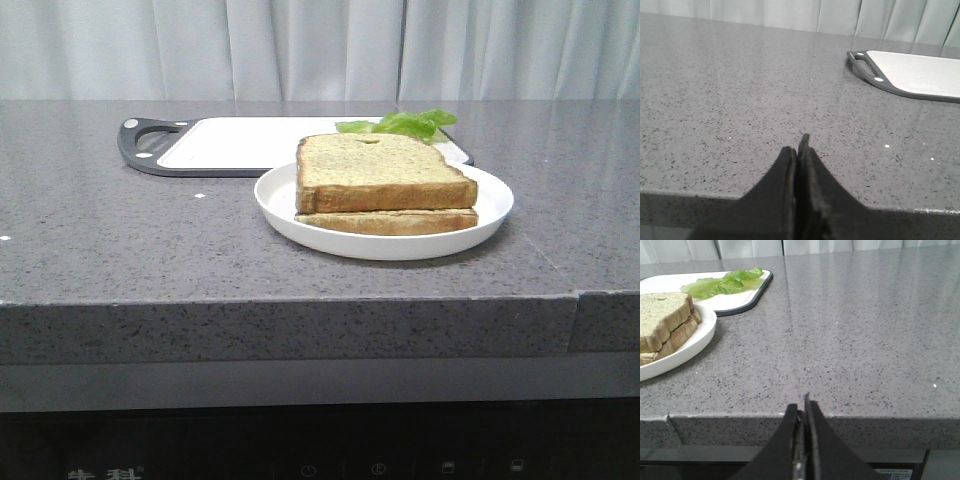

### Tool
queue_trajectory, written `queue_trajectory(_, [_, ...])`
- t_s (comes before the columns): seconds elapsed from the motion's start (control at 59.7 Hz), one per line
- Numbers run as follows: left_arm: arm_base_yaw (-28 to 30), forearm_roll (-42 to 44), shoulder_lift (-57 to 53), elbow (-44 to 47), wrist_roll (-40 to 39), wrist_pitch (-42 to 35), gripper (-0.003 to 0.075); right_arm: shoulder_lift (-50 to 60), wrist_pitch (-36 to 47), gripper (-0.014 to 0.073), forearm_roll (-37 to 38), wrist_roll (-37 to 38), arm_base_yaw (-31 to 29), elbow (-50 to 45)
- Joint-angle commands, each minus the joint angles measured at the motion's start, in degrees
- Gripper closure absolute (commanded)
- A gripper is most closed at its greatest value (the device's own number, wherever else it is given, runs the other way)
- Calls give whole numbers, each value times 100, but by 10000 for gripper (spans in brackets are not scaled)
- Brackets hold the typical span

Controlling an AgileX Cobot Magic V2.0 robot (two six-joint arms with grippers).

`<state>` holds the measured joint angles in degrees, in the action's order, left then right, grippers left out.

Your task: Left arm grabs bread, right arm adds lettuce

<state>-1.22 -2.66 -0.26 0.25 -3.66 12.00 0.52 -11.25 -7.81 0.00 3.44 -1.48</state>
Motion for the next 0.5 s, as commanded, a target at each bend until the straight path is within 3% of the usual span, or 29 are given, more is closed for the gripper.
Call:
queue_trajectory(0.0, [10, -45, -102, 24, -37, -479, 741, 125, 424, 655, 14, -48, -32, 10])
queue_trajectory(0.486, [10, -45, -102, 24, -37, -479, 741, 125, 424, 655, 14, -48, -32, 10])
